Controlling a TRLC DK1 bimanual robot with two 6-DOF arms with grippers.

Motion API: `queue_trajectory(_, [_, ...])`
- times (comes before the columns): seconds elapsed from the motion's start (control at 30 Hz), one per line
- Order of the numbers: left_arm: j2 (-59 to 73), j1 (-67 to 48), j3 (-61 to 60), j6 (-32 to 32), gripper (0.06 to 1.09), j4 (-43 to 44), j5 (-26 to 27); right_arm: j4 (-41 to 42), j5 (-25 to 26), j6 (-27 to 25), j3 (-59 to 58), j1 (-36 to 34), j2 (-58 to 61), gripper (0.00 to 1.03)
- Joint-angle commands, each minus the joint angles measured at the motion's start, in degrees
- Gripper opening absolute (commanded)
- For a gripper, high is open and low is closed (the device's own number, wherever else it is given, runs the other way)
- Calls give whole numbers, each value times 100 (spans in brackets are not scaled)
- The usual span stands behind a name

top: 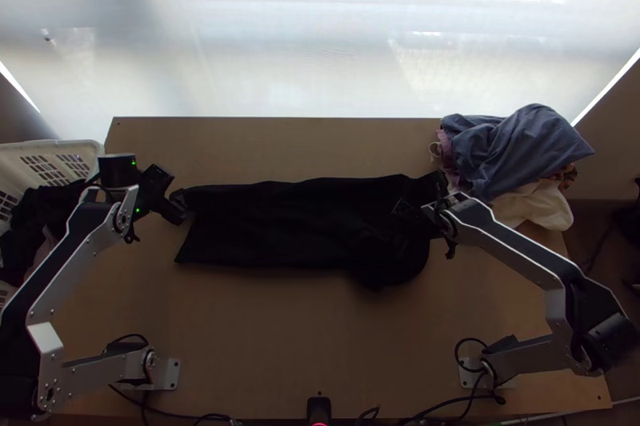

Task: Fold the t-shirt

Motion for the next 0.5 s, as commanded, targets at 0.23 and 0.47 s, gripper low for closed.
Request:
queue_trajectory(0.23, [-497,-314,-625,628,104,-102,-64,552,124,-441,126,-9,455,72])
queue_trajectory(0.47, [-198,-332,-977,1296,104,548,-134,552,124,-467,223,-18,464,58])
